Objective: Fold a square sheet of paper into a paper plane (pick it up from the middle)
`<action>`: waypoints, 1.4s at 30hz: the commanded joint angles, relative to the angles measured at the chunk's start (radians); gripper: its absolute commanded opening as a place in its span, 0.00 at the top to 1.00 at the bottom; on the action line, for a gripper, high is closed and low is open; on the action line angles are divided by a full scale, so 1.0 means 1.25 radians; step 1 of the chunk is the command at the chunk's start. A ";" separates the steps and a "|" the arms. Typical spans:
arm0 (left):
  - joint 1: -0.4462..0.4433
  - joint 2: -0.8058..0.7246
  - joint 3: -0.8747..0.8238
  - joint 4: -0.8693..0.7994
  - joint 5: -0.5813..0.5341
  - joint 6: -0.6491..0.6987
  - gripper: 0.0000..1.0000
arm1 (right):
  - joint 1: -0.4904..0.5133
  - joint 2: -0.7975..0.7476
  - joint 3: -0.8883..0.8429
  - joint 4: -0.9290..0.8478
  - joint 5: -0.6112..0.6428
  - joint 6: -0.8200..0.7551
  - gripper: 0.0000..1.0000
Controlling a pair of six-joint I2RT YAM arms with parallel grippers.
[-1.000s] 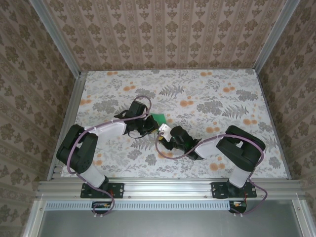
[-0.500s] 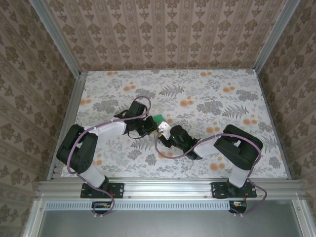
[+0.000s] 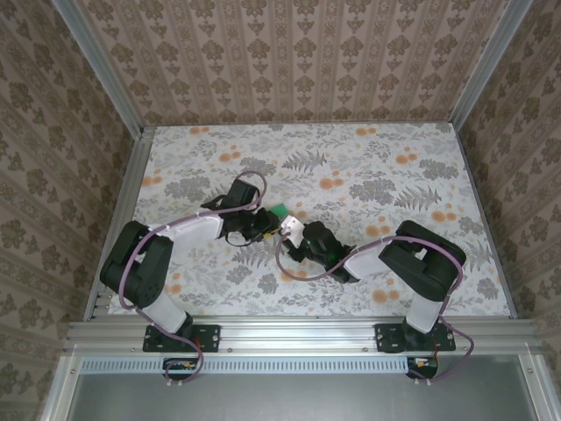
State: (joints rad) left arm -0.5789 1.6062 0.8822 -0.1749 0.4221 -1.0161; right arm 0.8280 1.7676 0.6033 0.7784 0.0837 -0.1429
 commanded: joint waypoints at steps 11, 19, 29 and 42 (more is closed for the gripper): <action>0.071 -0.121 -0.041 -0.060 -0.070 0.052 0.29 | -0.093 0.006 0.023 -0.042 -0.181 0.273 0.94; 0.061 -0.124 -0.061 0.006 -0.054 0.079 0.33 | -0.136 0.006 0.034 -0.060 -0.252 0.411 0.97; 0.017 -0.083 -0.045 0.075 -0.021 0.117 0.50 | -0.175 0.026 0.041 -0.062 -0.320 0.529 0.99; -0.008 0.010 -0.014 0.166 0.027 0.132 0.64 | -0.236 0.066 0.042 -0.015 -0.434 0.662 0.99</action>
State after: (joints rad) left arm -0.5823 1.5982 0.8253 -0.0101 0.4248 -0.8845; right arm 0.5480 1.8191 0.6361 0.7265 -0.3973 0.6262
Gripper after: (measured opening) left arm 0.364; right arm 0.057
